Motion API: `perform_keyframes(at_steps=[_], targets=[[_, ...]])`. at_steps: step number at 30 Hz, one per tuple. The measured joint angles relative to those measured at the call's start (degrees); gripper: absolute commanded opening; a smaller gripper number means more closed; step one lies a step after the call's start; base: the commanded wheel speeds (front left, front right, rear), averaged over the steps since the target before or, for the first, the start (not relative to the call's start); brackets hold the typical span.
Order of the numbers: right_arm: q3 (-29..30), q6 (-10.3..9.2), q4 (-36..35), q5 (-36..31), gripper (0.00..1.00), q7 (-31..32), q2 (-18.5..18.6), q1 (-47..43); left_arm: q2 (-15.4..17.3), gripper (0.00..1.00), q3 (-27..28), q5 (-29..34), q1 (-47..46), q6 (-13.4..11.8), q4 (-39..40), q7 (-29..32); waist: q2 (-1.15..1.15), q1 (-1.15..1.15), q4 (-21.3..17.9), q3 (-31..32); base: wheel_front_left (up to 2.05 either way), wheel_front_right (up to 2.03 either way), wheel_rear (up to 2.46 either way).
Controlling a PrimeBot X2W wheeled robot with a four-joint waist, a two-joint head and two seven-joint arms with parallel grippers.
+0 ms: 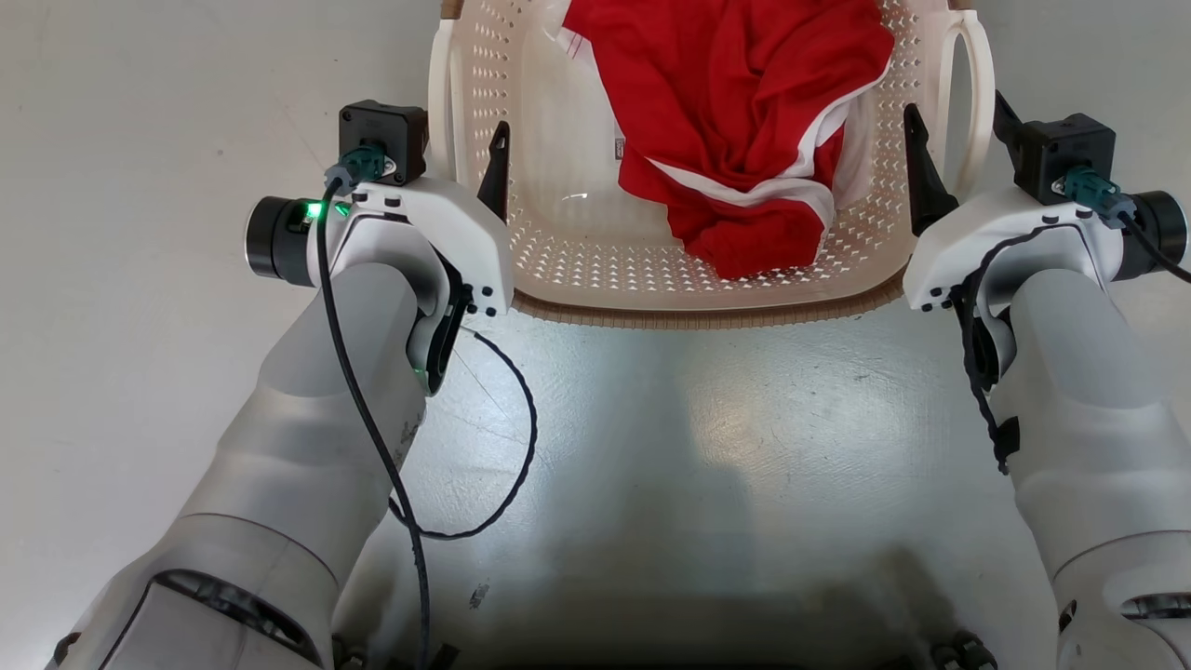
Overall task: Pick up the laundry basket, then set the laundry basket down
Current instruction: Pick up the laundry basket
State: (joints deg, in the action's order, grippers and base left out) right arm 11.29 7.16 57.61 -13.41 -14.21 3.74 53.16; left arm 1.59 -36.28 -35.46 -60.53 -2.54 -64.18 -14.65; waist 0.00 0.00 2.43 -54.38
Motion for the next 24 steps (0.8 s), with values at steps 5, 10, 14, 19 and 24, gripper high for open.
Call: perform_keyframes(at_steps=[5,10,14,19,24], targets=[[-0.34,0.0,0.0,0.38,1.0,0.0,0.02,-0.02,0.0,1.0,-1.16,-0.97,0.0,-0.02,-0.07,0.0,0.0,0.0,0.19,0.29,0.0,0.0,0.0],[-0.75,0.0,0.01,0.48,1.0,0.0,0.02,-0.02,0.01,1.0,-2.24,-1.89,0.0,-0.08,-0.07,0.0,0.0,0.0,0.3,0.37,0.0,0.0,0.0],[-0.92,0.0,0.01,0.89,1.0,0.0,0.02,-0.02,0.01,1.0,-2.99,-2.78,0.0,-0.25,-0.07,0.0,0.0,0.0,0.32,0.37,0.0,0.0,0.0],[-0.99,0.0,0.08,0.94,1.0,0.0,0.04,-0.02,0.01,1.0,-3.7,-3.41,0.0,-0.32,-0.08,0.0,0.0,0.0,0.46,0.19,0.0,0.0,0.0],[-1.03,0.0,0.2,0.96,1.0,0.0,0.04,-0.02,0.01,1.0,-4.33,-3.47,-0.01,-0.49,-0.07,0.0,0.0,0.0,0.52,0.16,0.0,0.0,0.0]])
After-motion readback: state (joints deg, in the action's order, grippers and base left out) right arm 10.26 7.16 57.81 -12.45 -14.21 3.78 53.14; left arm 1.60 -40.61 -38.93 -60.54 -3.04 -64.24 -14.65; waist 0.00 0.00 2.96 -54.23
